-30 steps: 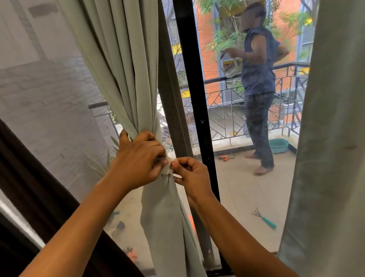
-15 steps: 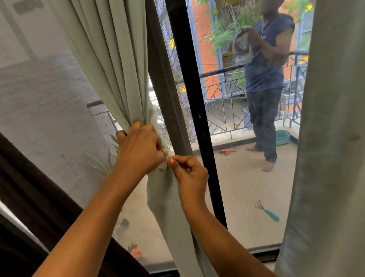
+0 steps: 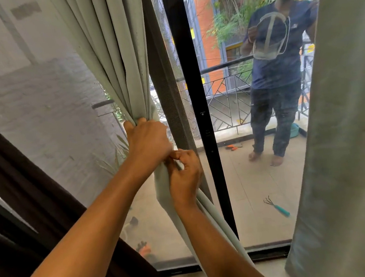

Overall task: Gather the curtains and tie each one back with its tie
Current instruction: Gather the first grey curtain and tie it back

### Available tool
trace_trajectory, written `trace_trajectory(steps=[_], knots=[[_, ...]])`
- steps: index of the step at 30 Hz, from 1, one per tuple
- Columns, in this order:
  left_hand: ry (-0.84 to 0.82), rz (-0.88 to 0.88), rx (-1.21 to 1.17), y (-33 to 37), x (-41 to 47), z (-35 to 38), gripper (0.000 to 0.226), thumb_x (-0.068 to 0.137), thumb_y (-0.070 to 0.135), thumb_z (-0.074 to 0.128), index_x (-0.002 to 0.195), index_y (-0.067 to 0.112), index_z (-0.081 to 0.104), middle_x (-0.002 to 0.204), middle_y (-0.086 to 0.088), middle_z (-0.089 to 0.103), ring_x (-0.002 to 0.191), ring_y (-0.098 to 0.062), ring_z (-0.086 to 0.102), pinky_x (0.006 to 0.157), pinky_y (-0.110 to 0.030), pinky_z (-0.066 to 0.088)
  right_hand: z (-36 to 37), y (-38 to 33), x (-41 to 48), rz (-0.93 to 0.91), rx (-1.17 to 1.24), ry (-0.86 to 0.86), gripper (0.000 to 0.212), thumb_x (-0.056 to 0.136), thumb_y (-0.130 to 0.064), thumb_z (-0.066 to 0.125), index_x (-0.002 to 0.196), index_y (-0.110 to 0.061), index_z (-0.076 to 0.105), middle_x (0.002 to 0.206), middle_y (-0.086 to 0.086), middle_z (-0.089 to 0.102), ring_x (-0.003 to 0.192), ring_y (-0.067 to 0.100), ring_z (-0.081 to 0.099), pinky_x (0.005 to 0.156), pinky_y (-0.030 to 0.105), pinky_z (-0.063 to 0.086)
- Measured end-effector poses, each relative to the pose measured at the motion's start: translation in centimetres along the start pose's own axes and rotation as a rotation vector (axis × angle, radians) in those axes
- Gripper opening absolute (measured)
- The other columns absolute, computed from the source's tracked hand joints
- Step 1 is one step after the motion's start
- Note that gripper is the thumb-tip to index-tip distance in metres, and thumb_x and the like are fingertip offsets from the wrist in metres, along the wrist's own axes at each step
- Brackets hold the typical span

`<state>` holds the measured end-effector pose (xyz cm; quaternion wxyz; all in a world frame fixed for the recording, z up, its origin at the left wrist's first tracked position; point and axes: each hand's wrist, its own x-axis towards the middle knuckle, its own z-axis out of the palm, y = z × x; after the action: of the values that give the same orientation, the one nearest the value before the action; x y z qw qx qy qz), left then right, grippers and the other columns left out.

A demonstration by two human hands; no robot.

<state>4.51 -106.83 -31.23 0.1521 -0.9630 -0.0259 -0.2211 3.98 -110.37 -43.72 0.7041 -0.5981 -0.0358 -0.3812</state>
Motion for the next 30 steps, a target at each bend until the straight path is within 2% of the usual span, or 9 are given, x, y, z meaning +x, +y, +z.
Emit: trace_trajectory(steps=[4,7,9,13,17,21,24,27,30], knots=[[0.012,-0.036,-0.047,-0.3,0.1,0.7,0.018,0.087,0.038,0.062,0.084,0.023,0.072,0.088,0.004,0.056,0.112,-0.023,0.046,0.091,-0.043,0.028,0.5,0.3,0.3,0.148,0.266,-0.067,0.019,0.078,0.002,0.071,0.085,-0.016,0.069,0.107,0.001,0.061,0.098,0.000,0.059,0.080,0.014,0.048],[0.044,-0.031,-0.055,-0.3,0.2,1.2,0.019,0.088,0.037,0.062,0.085,0.023,0.074,0.087,0.005,0.055,0.111,-0.022,0.045,0.090,-0.043,0.028,0.6,0.7,0.1,0.150,0.310,-0.111,0.032,0.080,-0.003,0.071,0.093,-0.032,0.065,0.108,0.001,0.063,0.101,0.006,0.061,0.082,0.021,0.051],[0.081,-0.020,-0.058,-0.2,0.2,1.5,0.019,0.088,0.037,0.063,0.086,0.023,0.075,0.092,0.004,0.059,0.109,-0.022,0.046,0.090,-0.044,0.028,0.5,1.0,-0.4,0.117,0.292,-0.137,0.031,0.078,-0.007,0.074,0.099,-0.028,0.064,0.111,0.000,0.061,0.104,0.010,0.061,0.084,0.027,0.053],[0.156,0.064,-0.044,-0.4,0.0,2.4,0.021,0.089,0.039,0.061,0.090,0.025,0.076,0.092,0.006,0.057,0.104,-0.019,0.046,0.083,-0.041,0.025,0.9,1.6,-0.7,0.011,0.147,-0.070,0.024,0.077,-0.001,0.073,0.097,-0.011,0.065,0.102,-0.006,0.058,0.096,-0.004,0.058,0.078,0.013,0.049],[0.139,0.231,-0.078,-2.7,0.4,2.3,0.025,0.092,0.047,0.056,0.102,0.034,0.074,0.091,0.011,0.045,0.107,-0.017,0.041,0.079,-0.039,0.016,1.1,1.6,-0.5,-0.007,0.067,-0.072,0.017,0.077,0.004,0.068,0.092,-0.005,0.068,0.094,0.005,0.063,0.086,0.004,0.061,0.075,0.029,0.055],[0.316,0.589,0.047,-5.5,0.0,2.7,0.030,0.079,0.026,0.072,0.109,0.029,0.073,0.118,0.001,0.066,0.120,-0.028,0.054,0.101,-0.056,0.010,1.2,1.6,-0.1,0.022,0.049,-0.099,0.012,0.082,0.001,0.066,0.093,-0.005,0.068,0.093,0.004,0.063,0.086,0.011,0.062,0.075,0.033,0.056],[0.409,0.821,0.229,-7.1,1.0,3.4,0.046,0.080,0.022,0.070,0.125,0.027,0.064,0.148,-0.006,0.046,0.142,-0.034,0.029,0.108,-0.064,-0.008,1.2,1.7,-0.1,0.028,0.029,-0.123,0.010,0.086,-0.006,0.065,0.094,-0.011,0.066,0.093,-0.003,0.061,0.088,0.009,0.062,0.076,0.025,0.056],[0.483,0.920,0.324,-7.6,2.5,3.7,0.039,0.094,0.030,0.047,0.131,0.037,0.058,0.158,-0.007,0.024,0.147,-0.034,0.011,0.108,-0.064,-0.012,1.2,1.9,-0.1,0.016,0.001,-0.110,0.009,0.086,-0.011,0.067,0.095,-0.014,0.066,0.093,-0.007,0.061,0.090,0.005,0.062,0.077,0.015,0.052],[0.498,0.920,0.332,-8.1,3.0,4.2,0.047,0.094,0.033,0.027,0.129,0.040,0.059,0.158,-0.010,0.021,0.146,-0.035,0.009,0.108,-0.063,-0.006,1.3,2.0,-0.1,0.019,-0.055,-0.105,0.010,0.086,-0.014,0.068,0.096,-0.016,0.067,0.094,-0.007,0.062,0.092,0.010,0.061,0.081,0.023,0.053]])
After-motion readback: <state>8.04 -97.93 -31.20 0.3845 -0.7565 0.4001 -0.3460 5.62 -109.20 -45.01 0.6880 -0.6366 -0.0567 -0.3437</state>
